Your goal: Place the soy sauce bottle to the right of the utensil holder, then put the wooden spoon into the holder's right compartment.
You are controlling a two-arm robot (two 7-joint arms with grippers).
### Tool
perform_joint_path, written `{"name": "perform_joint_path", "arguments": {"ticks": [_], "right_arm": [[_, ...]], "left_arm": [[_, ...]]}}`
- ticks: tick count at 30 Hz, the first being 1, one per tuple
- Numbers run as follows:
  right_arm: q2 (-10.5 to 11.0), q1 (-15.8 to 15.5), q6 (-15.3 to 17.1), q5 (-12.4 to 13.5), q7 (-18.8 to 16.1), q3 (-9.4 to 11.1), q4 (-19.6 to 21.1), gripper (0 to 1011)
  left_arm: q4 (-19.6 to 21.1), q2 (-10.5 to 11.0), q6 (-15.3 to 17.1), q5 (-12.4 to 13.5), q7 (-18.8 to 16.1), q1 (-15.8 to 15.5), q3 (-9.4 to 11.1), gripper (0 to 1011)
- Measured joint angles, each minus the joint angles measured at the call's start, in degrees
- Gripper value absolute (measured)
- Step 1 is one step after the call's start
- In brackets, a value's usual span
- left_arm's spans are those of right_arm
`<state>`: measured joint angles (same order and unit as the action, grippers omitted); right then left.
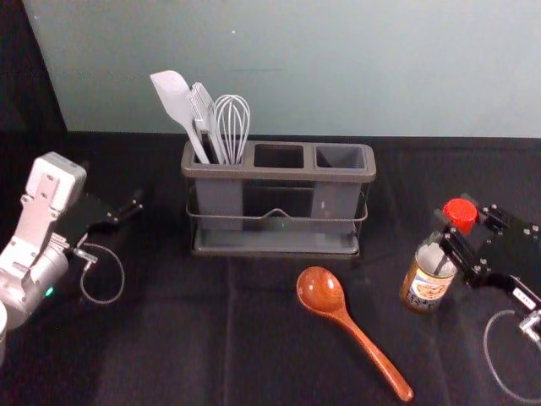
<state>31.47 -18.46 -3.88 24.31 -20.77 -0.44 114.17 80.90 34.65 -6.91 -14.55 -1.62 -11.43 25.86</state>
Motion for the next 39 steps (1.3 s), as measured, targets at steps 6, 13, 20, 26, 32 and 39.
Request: {"name": "perform_joint_path", "arguments": {"ticks": [6,13,20,26,32,39], "right_arm": [[0.1,2.1,0.8,0.6,-1.0,-0.4,-1.5,392],[0.6,5.9,1.6,1.4,-2.2,-1.8,-4.5,392],[0.5,9.7,1.6,1.6,-2.8,-3.3,-8.1,392],[0.1,14.2,1.4,1.8,-3.7,-5.0,-12.6,392],[-0.5,18.7,1.6,1.7,-4.3,-7.1,-16.6,392],[-1.7,23.5,1.9,0.8,-4.7,-9.9,-21.1,392]], "left_arm": [[0.0,0.0,0.0,0.0,0.0,0.0,0.0,1005],[0.0,0.0,0.0,0.0,0.0,0.0,0.0,1005],[0.0,0.0,0.0,0.0,0.0,0.0,0.0,1005],[0.0,0.0,0.0,0.0,0.0,0.0,0.0,1005],[0.0,0.0,0.0,0.0,0.0,0.0,0.0,1005],[0.0,0.0,0.0,0.0,0.0,0.0,0.0,1005]]}}
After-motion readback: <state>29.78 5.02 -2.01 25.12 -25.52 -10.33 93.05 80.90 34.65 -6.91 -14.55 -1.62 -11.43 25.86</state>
